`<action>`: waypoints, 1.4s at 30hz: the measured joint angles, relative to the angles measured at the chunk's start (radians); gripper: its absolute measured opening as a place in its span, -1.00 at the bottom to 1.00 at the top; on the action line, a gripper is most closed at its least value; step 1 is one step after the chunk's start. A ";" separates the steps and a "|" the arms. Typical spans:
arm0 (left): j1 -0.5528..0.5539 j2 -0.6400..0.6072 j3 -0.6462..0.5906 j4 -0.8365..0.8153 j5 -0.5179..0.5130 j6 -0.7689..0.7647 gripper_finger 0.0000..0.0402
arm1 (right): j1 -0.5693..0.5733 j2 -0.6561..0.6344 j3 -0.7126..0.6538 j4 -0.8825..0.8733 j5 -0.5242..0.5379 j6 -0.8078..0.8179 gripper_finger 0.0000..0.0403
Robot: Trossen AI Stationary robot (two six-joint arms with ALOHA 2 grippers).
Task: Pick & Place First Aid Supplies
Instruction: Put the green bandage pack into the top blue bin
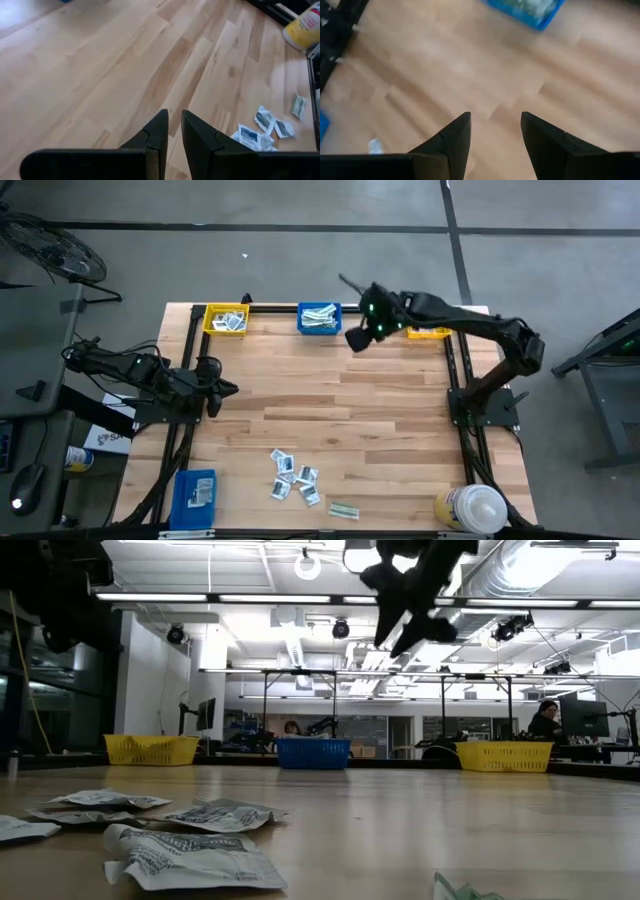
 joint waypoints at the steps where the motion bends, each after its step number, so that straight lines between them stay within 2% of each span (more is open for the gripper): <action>1: 0.000 0.000 0.000 0.000 0.005 0.000 -0.73 | 0.035 -0.010 0.000 -0.021 0.012 0.052 -0.17; 9: 0.000 0.000 0.000 0.001 0.062 0.054 -0.73 | 0.353 -0.024 0.000 -0.108 0.114 0.447 -0.17; 18: 0.000 0.000 0.000 0.000 0.118 0.103 -0.73 | 0.732 -0.010 -0.004 -0.102 0.290 0.977 -0.17; 21: 0.000 0.000 0.000 -0.001 0.131 0.105 -0.73 | 0.841 0.028 -0.004 -0.077 0.316 1.136 -0.17; 23: 0.000 0.000 0.000 -0.001 0.131 0.105 -0.73 | 0.896 0.066 -0.004 -0.044 0.302 1.214 -0.17; 28: 0.000 0.000 0.000 -0.002 0.131 0.117 -0.73 | 0.981 0.176 -0.004 0.048 0.185 1.347 -0.17; 39: 0.000 0.000 0.000 -0.001 0.133 0.127 -0.73 | 1.038 0.385 -0.004 0.373 0.016 1.513 -0.17; 42: 0.000 0.000 0.000 -0.001 0.133 0.127 -0.73 | 1.051 0.408 -0.004 0.394 0.004 1.533 -0.19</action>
